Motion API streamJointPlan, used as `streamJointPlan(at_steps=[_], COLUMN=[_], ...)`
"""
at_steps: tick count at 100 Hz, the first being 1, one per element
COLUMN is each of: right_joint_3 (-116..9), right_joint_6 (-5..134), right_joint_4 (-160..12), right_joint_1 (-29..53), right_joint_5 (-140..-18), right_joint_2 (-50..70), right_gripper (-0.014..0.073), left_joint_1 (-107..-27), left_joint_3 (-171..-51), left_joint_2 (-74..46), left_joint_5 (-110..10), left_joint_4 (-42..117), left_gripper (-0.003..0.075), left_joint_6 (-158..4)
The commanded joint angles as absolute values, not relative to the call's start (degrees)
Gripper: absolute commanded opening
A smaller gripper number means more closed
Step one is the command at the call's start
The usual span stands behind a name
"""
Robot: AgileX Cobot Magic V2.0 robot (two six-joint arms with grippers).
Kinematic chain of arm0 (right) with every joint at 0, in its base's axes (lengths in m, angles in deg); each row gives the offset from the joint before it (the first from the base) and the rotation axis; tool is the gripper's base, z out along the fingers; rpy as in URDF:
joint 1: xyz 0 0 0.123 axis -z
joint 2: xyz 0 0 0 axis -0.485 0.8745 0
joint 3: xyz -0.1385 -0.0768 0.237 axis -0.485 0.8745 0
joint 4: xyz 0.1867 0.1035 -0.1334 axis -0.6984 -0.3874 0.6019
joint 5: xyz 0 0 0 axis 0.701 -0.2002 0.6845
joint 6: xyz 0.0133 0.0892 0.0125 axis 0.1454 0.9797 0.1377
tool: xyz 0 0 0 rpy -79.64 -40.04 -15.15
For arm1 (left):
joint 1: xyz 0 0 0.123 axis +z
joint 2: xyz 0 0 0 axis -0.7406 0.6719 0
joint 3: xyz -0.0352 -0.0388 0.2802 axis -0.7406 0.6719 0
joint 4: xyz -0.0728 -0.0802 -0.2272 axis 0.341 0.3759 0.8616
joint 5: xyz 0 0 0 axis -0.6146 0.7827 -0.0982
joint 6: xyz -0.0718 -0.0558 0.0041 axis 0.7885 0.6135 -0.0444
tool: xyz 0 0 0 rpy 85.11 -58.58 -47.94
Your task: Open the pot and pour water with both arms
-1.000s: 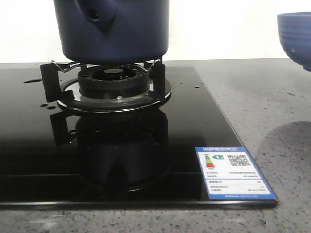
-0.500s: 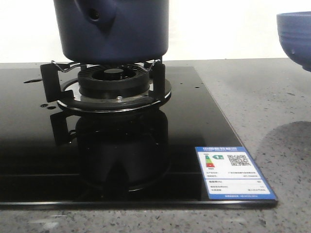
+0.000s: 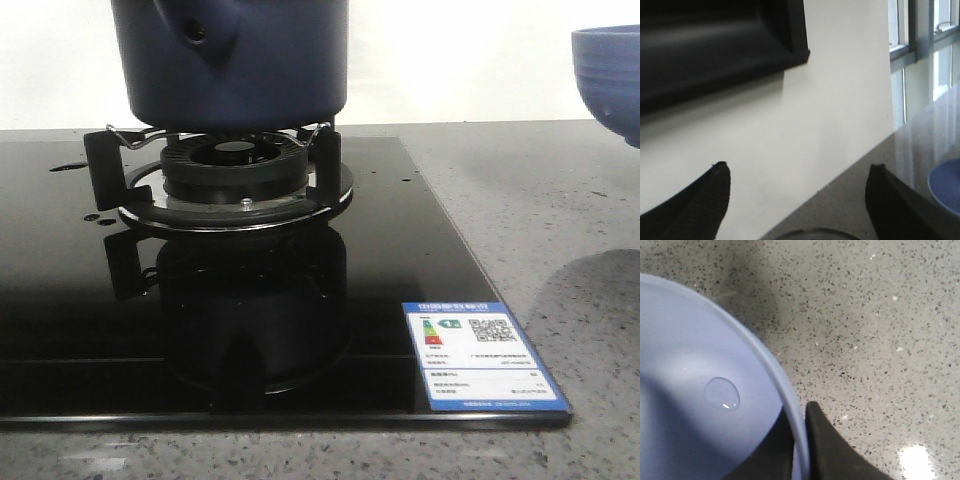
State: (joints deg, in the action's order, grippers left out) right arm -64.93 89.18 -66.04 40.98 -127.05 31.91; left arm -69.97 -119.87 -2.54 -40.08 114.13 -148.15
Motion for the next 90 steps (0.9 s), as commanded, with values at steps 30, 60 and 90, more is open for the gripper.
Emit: streamJointPlan(at_steps=[30, 60, 90], right_joint_3=[-66.2, -66.0, -61.1], right_joint_6=[89.1, 89.1, 89.1], right_joint_4=[-65.0, -65.0, -64.7], right_joint_1=[41.3, 40.6, 38.2], right_joint_5=[-124.4, -123.3, -121.3], right_joint_2=[33.6, 35.9, 35.9], right_gripper=[-0.0040, -0.0040, -0.0031], left_joint_1=[-70.1, -70.1, -70.1], left_joint_3=[-119.9, -110.5, -106.4], left_joint_2=[-25.9, -39.0, -43.0], left_joint_5=[-51.6, -56.3, -56.3], left_joint_4=[117.7, 117.7, 117.7], left_gripper=[0.0490, 0.0490, 0.0490], left_joint_6=[-145.6, -144.7, -144.7])
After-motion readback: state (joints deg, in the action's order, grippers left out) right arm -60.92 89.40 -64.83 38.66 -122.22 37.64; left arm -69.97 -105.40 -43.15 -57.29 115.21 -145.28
